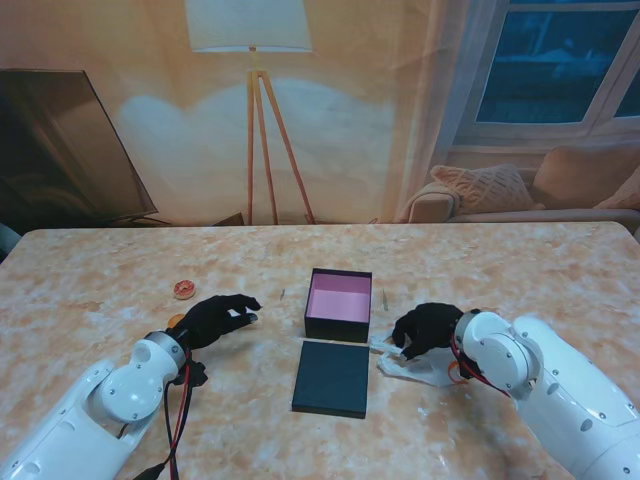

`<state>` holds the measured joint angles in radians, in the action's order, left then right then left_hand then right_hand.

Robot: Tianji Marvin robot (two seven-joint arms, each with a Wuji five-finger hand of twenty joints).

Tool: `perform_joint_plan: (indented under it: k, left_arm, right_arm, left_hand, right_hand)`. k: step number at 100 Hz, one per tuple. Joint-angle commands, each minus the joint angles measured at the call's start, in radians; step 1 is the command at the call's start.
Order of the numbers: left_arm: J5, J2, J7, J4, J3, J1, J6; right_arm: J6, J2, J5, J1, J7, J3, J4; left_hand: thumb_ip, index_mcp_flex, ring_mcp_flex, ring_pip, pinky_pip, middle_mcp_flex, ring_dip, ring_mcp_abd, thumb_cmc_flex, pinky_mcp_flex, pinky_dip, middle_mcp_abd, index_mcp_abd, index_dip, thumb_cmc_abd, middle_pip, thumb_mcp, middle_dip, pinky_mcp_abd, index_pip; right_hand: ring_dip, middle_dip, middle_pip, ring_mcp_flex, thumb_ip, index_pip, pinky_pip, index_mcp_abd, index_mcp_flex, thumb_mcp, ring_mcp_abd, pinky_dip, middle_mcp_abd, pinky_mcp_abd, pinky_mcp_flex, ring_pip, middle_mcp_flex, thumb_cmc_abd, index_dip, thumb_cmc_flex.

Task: Pack mini donuts into a plastic bag, tie the opening and put the bag into the gift box

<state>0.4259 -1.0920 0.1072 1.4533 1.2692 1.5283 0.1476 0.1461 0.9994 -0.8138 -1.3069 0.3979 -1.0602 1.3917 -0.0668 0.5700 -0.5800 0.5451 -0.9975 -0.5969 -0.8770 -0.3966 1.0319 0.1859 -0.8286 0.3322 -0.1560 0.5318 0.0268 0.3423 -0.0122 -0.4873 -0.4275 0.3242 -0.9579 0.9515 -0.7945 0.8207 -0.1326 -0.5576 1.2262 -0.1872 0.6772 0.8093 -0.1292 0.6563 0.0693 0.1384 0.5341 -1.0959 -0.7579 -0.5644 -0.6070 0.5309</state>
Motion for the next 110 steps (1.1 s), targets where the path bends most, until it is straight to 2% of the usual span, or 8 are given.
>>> perform_joint_plan:
  k: [1, 14, 21, 29, 53, 92, 102, 110]
  left_arm:
    - [-0.002, -0.002, 0.014, 0.006, 0.000, 0.003, -0.005]
    - [0.000, -0.002, 0.013, 0.007, 0.000, 0.004, -0.003]
    - [0.003, -0.002, 0.011, 0.007, 0.001, 0.004, -0.003]
    - [0.005, -0.002, 0.010, 0.007, 0.001, 0.005, -0.003]
    - [0.010, -0.002, 0.007, 0.008, 0.002, 0.006, -0.004]
    - [0.010, -0.001, 0.010, 0.010, 0.004, 0.008, -0.003]
    - [0.008, -0.001, 0.012, 0.010, 0.004, 0.008, -0.004]
    - [0.008, -0.001, 0.011, 0.010, 0.004, 0.008, -0.003]
  right_arm:
    - [0.011, 0.001, -0.004, -0.001, 0.022, 0.008, -0.004]
    - [0.018, -0.002, -0.016, 0.008, 0.030, 0.021, -0.010]
    - [0.015, -0.003, -0.020, 0.012, 0.033, 0.030, -0.014]
    - [0.006, -0.002, -0.016, 0.017, 0.030, 0.041, -0.021]
    - [-0.015, 0.003, 0.025, 0.030, 0.024, 0.062, -0.038]
    - [-0.014, 0.009, 0.079, 0.015, 0.012, 0.041, -0.036]
    - [-0.014, 0.010, 0.087, 0.013, 0.012, 0.037, -0.036]
    - [-0.010, 0.013, 0.089, 0.015, -0.007, 0.038, -0.045]
  left_hand:
    - [0.012, 0.024, -0.017, 0.024, 0.004, -0.005, -0.003, 0.005, 0.019, -0.011, -0.014, -0.012, 0.010, -0.008, 0.005, 0.005, -0.002, 0.006, 0.000, -0.015]
    - [0.012, 0.024, -0.016, 0.023, 0.009, -0.006, -0.003, 0.005, 0.020, -0.016, -0.012, -0.013, 0.010, -0.008, 0.006, 0.006, -0.002, 0.005, 0.001, -0.015]
    - [0.012, 0.024, -0.015, 0.021, 0.017, -0.005, -0.002, 0.006, 0.018, -0.023, -0.008, -0.013, 0.010, -0.008, 0.005, 0.005, -0.002, 0.006, 0.003, -0.016]
    - [0.012, 0.025, -0.014, 0.019, 0.027, -0.006, -0.001, 0.004, 0.019, -0.030, -0.004, -0.011, 0.009, -0.008, 0.006, 0.005, -0.002, 0.006, 0.003, -0.015]
    - [0.012, 0.025, -0.012, 0.016, 0.070, -0.009, 0.000, 0.007, 0.019, -0.061, 0.012, -0.013, 0.010, -0.007, 0.004, 0.005, -0.002, 0.005, 0.002, -0.016]
    - [0.012, 0.026, -0.019, 0.016, 0.087, -0.024, 0.000, 0.007, 0.020, -0.057, 0.013, -0.015, 0.008, -0.004, 0.004, 0.013, -0.002, 0.001, -0.002, -0.017]
    - [0.012, 0.024, -0.021, 0.017, 0.081, -0.030, -0.001, 0.008, 0.018, -0.053, 0.009, -0.016, 0.010, -0.005, 0.002, 0.017, -0.002, -0.001, -0.001, -0.019]
    - [0.012, 0.024, -0.022, 0.018, 0.080, -0.031, -0.001, 0.007, 0.018, -0.053, 0.007, -0.016, 0.010, -0.006, 0.002, 0.019, -0.002, -0.003, -0.002, -0.019]
  right_hand:
    - [0.004, 0.008, -0.017, -0.008, 0.021, 0.027, 0.012, 0.001, -0.024, 0.027, -0.023, -0.007, 0.015, -0.011, -0.004, -0.022, 0.032, -0.035, -0.018, -0.032]
    - [-0.006, 0.019, -0.012, -0.053, 0.013, -0.015, -0.009, -0.045, 0.012, 0.074, -0.013, -0.003, -0.007, -0.001, -0.039, -0.017, 0.084, -0.083, -0.040, -0.037]
    - [-0.012, 0.023, -0.003, -0.072, -0.099, -0.125, -0.027, -0.093, 0.039, 0.080, 0.000, 0.009, -0.022, 0.007, -0.058, -0.007, 0.100, -0.143, -0.002, -0.004]
    - [-0.013, 0.021, 0.001, -0.081, -0.140, -0.236, -0.034, -0.127, 0.052, 0.077, 0.010, 0.013, -0.030, 0.016, -0.073, -0.004, 0.107, -0.178, 0.028, 0.033]
    - [-0.007, 0.008, 0.015, -0.098, -0.134, -0.393, -0.049, -0.189, 0.130, 0.098, 0.032, 0.009, -0.044, 0.035, -0.107, 0.014, 0.110, -0.159, -0.019, 0.143]
    - [0.089, -0.022, 0.135, -0.165, 0.039, -0.524, -0.068, -0.015, -0.044, 0.429, 0.104, -0.001, -0.082, 0.033, -0.156, 0.200, 0.153, -0.081, -0.565, 0.094]
    - [0.106, -0.043, 0.148, -0.162, 0.037, -0.549, -0.078, -0.012, -0.034, 0.454, 0.110, -0.008, -0.078, 0.036, -0.157, 0.227, 0.137, -0.109, -0.608, 0.086]
    - [0.121, -0.043, 0.128, -0.123, -0.032, -0.614, -0.080, -0.041, 0.008, 0.441, 0.104, -0.022, -0.060, 0.035, -0.129, 0.235, 0.093, -0.181, -0.692, 0.105]
